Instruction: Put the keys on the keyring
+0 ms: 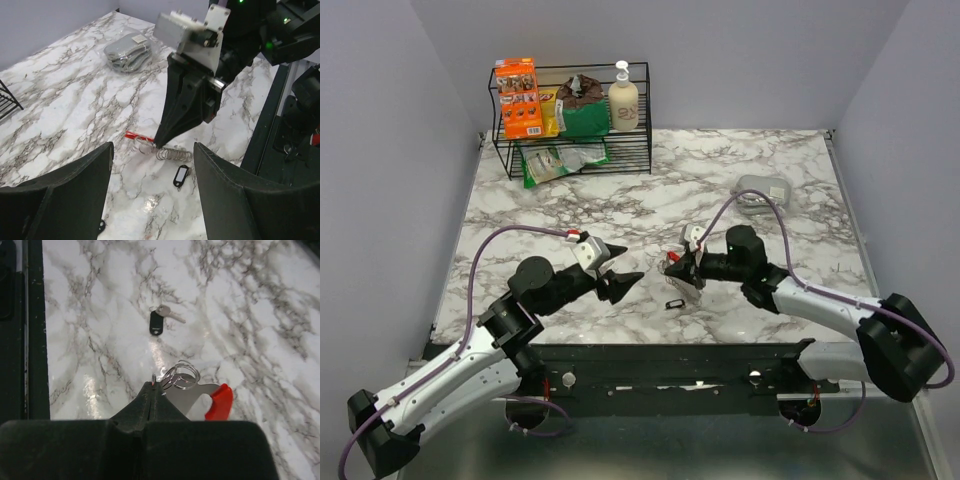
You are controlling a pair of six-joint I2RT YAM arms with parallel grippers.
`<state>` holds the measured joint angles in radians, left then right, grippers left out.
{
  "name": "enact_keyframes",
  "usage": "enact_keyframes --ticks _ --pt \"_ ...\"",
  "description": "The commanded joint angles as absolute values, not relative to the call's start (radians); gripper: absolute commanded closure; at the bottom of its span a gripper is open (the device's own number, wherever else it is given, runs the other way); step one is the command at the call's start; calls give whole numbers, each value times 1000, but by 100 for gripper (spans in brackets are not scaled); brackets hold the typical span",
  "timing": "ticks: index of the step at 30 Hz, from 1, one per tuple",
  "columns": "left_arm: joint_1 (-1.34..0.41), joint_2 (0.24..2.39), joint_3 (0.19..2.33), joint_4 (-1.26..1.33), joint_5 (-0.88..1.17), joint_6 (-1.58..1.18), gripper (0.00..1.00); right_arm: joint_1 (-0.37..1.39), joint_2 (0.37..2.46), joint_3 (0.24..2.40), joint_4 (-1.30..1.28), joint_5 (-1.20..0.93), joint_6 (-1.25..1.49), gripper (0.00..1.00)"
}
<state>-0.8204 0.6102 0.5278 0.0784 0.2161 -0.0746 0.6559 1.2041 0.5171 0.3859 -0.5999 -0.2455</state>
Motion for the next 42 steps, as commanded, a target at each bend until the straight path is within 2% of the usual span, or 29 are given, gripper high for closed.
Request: enact_keyframes --ticks 1,10,17,18,19,22,24,27,29,30,36,37,39,40,41,42 --pt "-827 591 517 77 167 -77 26 669 1293 512 414 -698 -193 99" --pt "-827 595 505 89 146 -83 26 693 1419 495 499 -765 -127 99" --pt "-827 615 500 103 121 -84 26 735 1571 578 325 -842 -178 97" --pt "-827 618 500 103 121 -84 26 738 1581 589 321 -847 -164 93" --pt "-827 618 500 103 121 -84 26 736 1588 592 315 -838 -155 78" --pt "-827 618 494 109 114 -84 26 738 1563 568 365 -807 -112 58" --pt "-827 617 494 107 112 -81 26 738 1523 558 386 -807 -89 56" --pt "-827 612 494 107 107 -81 26 738 1454 525 460 -787 -49 45" --pt "-827 611 492 107 101 -81 26 738 1407 485 539 -761 -9 12" --pt "-827 607 488 110 101 -81 26 738 1361 470 567 -746 24 0" --pt "-825 612 469 123 75 -92 26 738 1233 403 695 -550 131 0" --pt "-827 611 462 127 72 -101 26 736 1226 410 695 -452 170 0" --pt "-825 617 454 137 46 -109 25 733 1224 498 533 -304 292 0" --pt "-825 621 450 138 34 -130 24 721 1254 537 393 -296 326 0" --pt "-825 624 449 134 14 -149 14 712 1276 587 329 -329 315 0" --pt "-825 629 448 130 -29 -167 9 707 1298 629 271 -350 305 0"
